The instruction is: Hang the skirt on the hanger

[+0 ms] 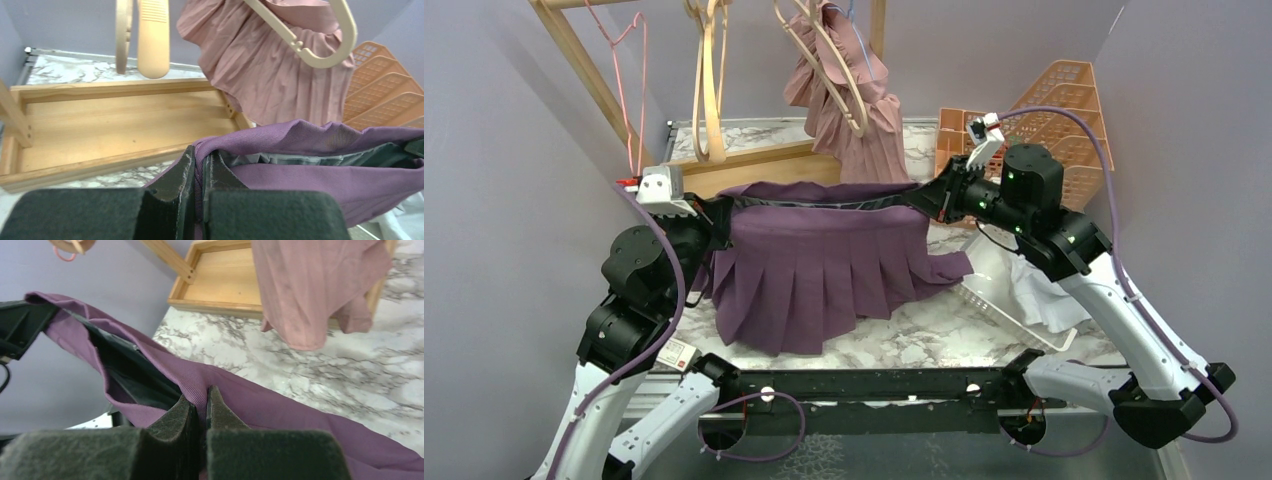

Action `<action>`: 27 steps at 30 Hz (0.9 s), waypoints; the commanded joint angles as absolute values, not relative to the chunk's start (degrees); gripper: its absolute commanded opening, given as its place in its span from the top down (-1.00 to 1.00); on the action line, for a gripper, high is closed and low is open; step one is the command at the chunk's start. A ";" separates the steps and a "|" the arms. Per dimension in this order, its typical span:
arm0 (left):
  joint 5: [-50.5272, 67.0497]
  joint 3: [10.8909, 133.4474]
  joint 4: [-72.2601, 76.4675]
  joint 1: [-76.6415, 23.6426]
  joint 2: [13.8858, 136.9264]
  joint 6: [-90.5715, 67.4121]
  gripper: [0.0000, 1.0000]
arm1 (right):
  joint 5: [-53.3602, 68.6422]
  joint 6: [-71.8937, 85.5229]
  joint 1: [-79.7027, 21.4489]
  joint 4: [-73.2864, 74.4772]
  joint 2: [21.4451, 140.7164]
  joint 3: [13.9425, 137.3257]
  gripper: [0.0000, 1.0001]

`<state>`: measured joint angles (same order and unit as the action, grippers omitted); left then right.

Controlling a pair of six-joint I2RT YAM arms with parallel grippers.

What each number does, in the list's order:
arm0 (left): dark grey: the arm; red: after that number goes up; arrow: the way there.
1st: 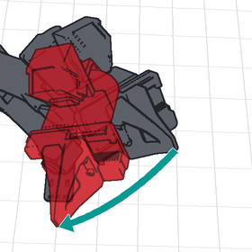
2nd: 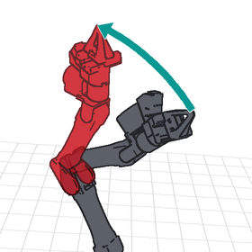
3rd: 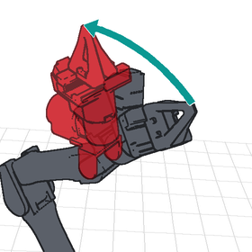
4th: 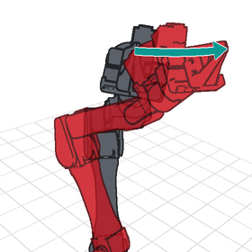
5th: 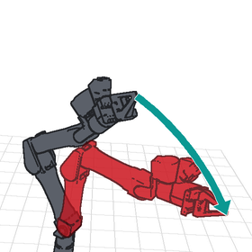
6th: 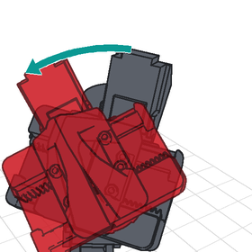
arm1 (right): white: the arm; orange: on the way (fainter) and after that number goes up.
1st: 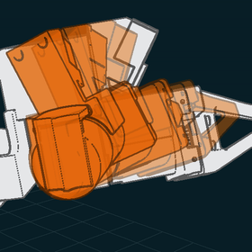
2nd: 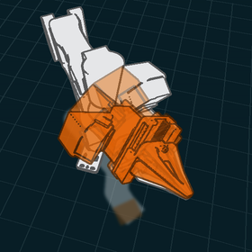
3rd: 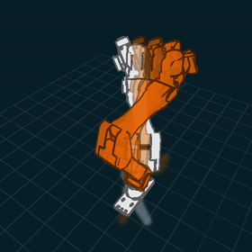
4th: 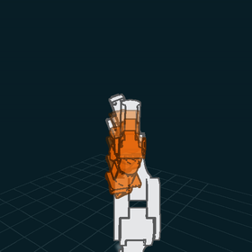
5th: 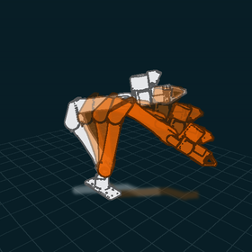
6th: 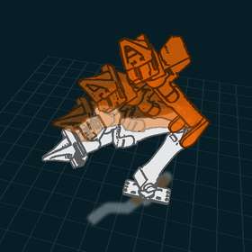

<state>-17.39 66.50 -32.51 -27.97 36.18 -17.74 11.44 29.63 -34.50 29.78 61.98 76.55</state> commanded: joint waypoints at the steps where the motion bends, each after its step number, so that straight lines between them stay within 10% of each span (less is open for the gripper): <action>1: -26.16 69.66 -30.23 -27.51 36.03 -12.86 1.00 | 17.94 33.22 -34.10 18.87 62.75 77.91 0.98; 13: -27.64 76.70 -30.31 -27.53 40.61 -7.70 1.00 | 20.10 36.89 -34.10 17.02 65.64 83.65 0.99; 27: -4.01 43.32 -22.55 -27.51 36.86 -32.15 1.00 | 4.15 33.10 -34.10 24.16 63.05 60.24 0.98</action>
<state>-14.31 53.41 -30.20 -27.81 39.59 -23.18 7.92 35.44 -34.39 27.81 64.66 70.81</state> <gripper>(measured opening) 0.049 0.061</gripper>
